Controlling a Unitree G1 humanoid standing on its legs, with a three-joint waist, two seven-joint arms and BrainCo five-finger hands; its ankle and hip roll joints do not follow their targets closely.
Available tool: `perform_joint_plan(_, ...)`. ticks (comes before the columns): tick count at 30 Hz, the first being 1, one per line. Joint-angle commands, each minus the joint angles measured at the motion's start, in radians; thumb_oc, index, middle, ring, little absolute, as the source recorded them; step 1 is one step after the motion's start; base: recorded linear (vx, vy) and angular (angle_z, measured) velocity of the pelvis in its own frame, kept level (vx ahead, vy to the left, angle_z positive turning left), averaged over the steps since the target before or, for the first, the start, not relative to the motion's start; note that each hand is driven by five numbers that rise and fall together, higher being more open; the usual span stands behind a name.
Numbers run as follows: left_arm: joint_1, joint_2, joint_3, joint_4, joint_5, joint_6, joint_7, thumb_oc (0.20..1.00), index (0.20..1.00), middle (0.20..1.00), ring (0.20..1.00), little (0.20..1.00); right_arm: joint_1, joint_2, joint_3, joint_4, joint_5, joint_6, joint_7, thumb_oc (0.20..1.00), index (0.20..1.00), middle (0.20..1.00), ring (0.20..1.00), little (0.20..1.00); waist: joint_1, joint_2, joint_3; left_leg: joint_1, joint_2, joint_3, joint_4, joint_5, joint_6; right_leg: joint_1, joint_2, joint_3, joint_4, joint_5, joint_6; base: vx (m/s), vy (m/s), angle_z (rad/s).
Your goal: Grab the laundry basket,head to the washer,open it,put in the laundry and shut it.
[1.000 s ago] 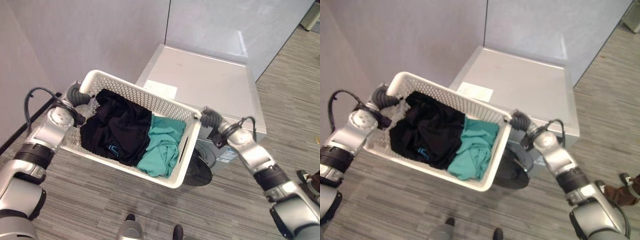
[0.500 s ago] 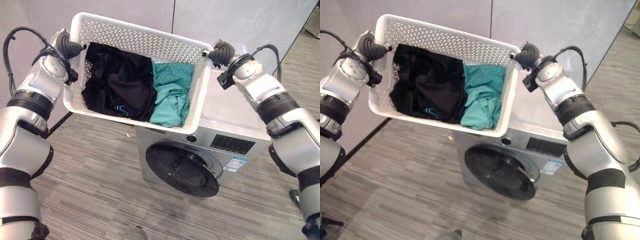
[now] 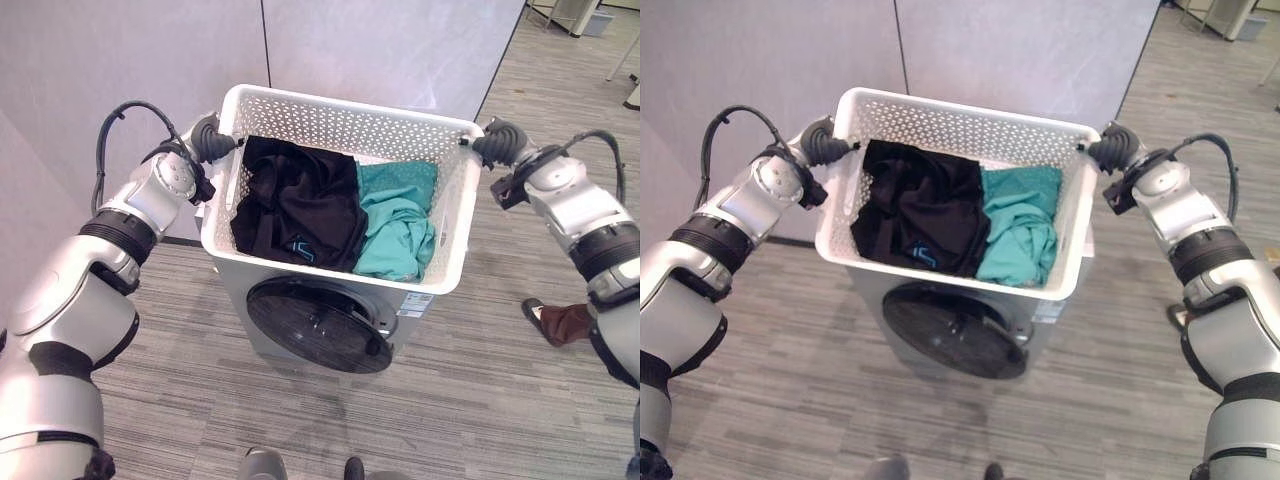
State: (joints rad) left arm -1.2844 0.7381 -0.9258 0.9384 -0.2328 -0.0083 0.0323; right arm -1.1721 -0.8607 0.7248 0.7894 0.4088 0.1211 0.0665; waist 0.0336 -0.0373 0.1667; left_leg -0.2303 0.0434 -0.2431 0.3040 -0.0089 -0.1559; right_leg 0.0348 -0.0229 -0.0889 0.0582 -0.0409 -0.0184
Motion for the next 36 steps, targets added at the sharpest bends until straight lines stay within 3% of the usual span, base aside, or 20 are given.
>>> perform_joint_plan(1,-0.088,0.092,0.043,0.068,-0.003,-0.009,0.041,0.2,0.2,0.2,0.2,0.2,-0.061,-0.06,-0.1,-0.019,-0.047,-0.029,-0.043,0.2,0.2,0.2,0.2,0.2,0.065,0.046,-0.018,0.03,-0.032,0.027,-0.24,0.115,0.073,0.09,0.002,0.042,0.015,-0.085,0.112,0.1,0.07,-0.14)
perform_joint_plan(10,-0.061,0.073,0.04,0.116,0.01,-0.021,0.043,0.2,0.2,0.2,0.2,0.2,-0.039,0.001,-0.102,0.111,-0.092,-0.003,-0.019,0.2,0.2,0.2,0.2,0.2,0.091,0.07,-0.078,0.114,-0.03,0.118,-0.286,0.087,0.107,0.09,-0.088,0.096,-0.04,-0.045,0.169,0.12,0.142,-0.55)
perform_joint_plan(18,-0.064,0.045,0.033,0.206,0.024,-0.013,0.042,0.2,0.2,0.2,0.2,0.2,-0.119,0.083,-0.035,0.259,-0.114,0.011,0.016,0.2,0.2,0.2,0.2,0.2,0.097,0.061,-0.08,0.147,-0.031,0.161,-0.31,0.065,0.125,0.086,-0.122,0.099,-0.06,-0.023,0.195,0.07,0.063,-0.25)
perform_joint_plan(29,-0.321,-0.149,-0.085,0.401,0.061,0.014,0.072,0.2,0.2,0.2,0.2,0.2,-0.419,0.281,0.14,0.626,-0.211,0.045,0.068,0.2,0.2,0.2,0.2,0.2,0.082,0.047,-0.056,0.101,-0.027,0.182,-0.346,0.085,0.12,0.023,-0.141,0.075,-0.098,0.022,0.221,-0.02,0.002,-0.08)
perform_joint_plan(36,-0.432,-0.229,-0.096,0.422,0.047,0.012,0.11,0.2,0.2,0.2,0.2,0.2,-0.543,0.288,0.167,0.728,-0.215,0.062,0.059,0.2,0.2,0.2,0.2,0.2,0.076,0.048,-0.051,0.054,-0.037,0.18,-0.356,0.097,0.114,-0.011,-0.15,0.055,-0.118,0.044,0.225,-0.01,0.004,0.03)
